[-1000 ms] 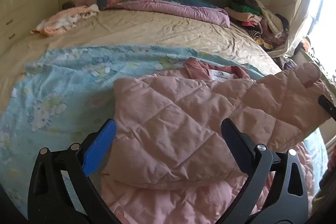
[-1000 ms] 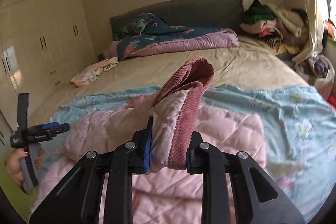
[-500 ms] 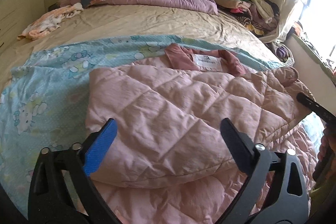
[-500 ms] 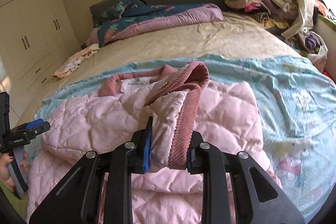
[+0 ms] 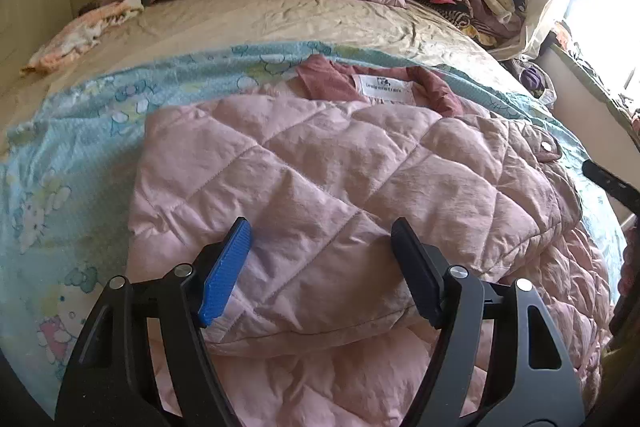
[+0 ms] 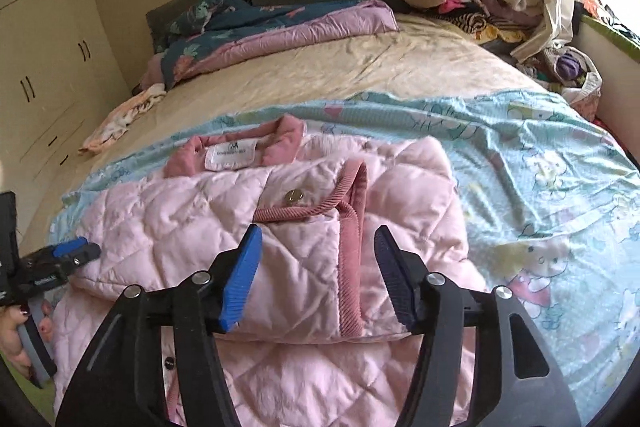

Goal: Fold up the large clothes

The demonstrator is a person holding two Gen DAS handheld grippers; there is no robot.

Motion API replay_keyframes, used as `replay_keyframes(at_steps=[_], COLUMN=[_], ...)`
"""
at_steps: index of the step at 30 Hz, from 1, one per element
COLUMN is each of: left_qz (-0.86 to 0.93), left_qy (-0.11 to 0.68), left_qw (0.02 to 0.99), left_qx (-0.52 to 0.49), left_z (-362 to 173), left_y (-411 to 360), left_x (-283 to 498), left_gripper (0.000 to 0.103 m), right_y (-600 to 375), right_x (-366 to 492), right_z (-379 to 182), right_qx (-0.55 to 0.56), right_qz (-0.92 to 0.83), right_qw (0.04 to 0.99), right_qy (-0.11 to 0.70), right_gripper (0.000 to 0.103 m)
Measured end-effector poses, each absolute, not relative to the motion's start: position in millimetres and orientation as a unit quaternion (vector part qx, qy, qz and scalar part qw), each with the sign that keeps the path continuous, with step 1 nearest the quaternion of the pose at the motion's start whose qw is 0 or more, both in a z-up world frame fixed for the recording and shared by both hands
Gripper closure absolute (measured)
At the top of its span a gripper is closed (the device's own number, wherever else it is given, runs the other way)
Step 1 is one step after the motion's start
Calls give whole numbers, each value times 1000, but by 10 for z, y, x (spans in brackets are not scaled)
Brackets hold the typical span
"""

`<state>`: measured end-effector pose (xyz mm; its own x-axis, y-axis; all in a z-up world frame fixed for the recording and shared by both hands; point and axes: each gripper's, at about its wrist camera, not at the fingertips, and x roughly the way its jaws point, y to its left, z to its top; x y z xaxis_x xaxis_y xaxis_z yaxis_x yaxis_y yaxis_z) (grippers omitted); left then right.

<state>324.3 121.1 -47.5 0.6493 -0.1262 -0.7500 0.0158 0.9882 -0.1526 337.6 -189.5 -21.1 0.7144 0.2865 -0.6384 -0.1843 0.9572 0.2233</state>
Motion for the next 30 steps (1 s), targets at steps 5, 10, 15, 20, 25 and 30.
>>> replay_keyframes(at_steps=[5, 10, 15, 20, 25, 30], left_qz=[-34, -40, -37, -35, -33, -31], left_qy=[439, 452, 455, 456, 459, 460], left_qw=[896, 888, 886, 886, 885, 885], left_qx=[-59, -77, -75, -77, -72, -71], left_z=[-605, -790, -830, -811, -779, -759], left_y=[1219, 1279, 1268, 1270, 1240, 1232], left_x=[3279, 3311, 3311, 3309, 3310, 3311], left_gripper=[37, 36, 36, 35, 36, 36], right_y=[-1756, -1364, -911, -638, -583, -566], right_x=[3400, 3447, 3563, 3799, 3991, 3955], right_z=[-76, 22, 39, -232, -754, -868], right_qx=[51, 5, -38, -78, -82, -78], right_qz=[146, 184, 225, 215, 201, 192], right_qw=[922, 914, 898, 879, 852, 865], right_qy=[356, 361, 375, 419, 476, 457], right_gripper=[28, 24, 22, 22, 17, 15])
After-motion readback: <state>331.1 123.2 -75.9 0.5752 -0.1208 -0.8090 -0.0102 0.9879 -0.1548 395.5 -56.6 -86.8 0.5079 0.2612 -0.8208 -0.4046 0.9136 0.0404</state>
